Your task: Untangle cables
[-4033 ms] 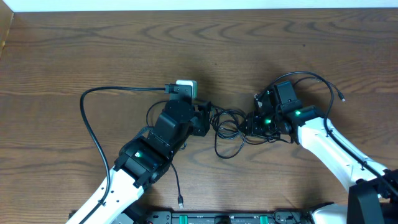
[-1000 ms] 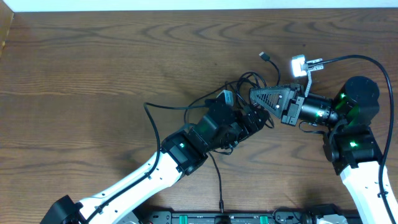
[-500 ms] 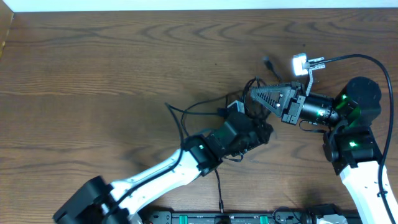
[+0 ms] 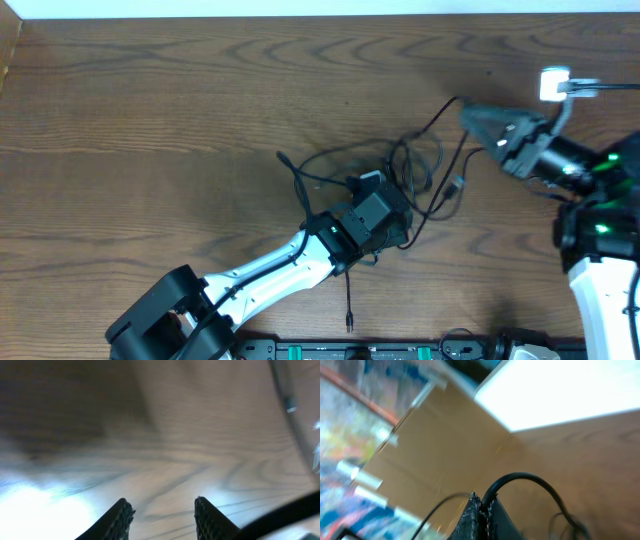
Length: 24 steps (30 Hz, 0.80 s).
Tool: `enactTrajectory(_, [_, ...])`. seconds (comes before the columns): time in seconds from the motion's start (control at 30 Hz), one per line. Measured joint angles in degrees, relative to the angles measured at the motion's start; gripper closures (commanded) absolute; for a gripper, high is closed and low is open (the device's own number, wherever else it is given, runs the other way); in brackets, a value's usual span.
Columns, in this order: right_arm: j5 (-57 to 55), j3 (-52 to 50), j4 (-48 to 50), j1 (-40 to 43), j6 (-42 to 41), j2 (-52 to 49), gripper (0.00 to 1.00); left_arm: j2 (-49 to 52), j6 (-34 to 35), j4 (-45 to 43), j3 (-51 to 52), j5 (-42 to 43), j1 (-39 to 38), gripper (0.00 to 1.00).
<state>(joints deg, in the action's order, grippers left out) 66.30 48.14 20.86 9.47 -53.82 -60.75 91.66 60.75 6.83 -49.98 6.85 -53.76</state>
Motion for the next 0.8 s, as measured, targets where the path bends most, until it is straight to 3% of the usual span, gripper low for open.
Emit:
enactTrajectory(0.37, [-1.6, 2.9, 0.9, 17.3, 0.0, 0.2, 0.99, 0.9, -5.3, 4.2, 0.2, -0.4, -0.2, 0.67])
enactTrajectory(0.53, [-1.4, 2.9, 0.8, 18.7, 0.0, 0.2, 0.99, 0.9, -5.7, 4.3, 0.2, -0.6, -0.2, 0.66])
enactTrajectory(0.6, [-0.7, 2.9, 0.8, 18.1, 0.0, 0.1, 0.99, 0.9, -5.9, 4.5, 0.2, -0.9, 0.0, 0.47])
enactTrajectory(0.63, [0.0, 2.9, 0.8, 17.6, 0.0, 0.0, 0.99, 0.9, -6.4, 4.6, 0.2, -1.0, 0.4, 0.28])
enactTrajectory(0.73, [3.3, 2.9, 0.8, 15.8, 0.0, -0.3, 0.99, 0.3, -8.2, 4.7, 0.2, -1.2, 2.7, 0.13])
enactTrajectory(0.8, [5.4, 2.9, 0.6, 14.4, 0.3, -0.4, 0.99, -1.6, -9.7, 4.7, 0.6, -1.2, 5.4, 0.09])
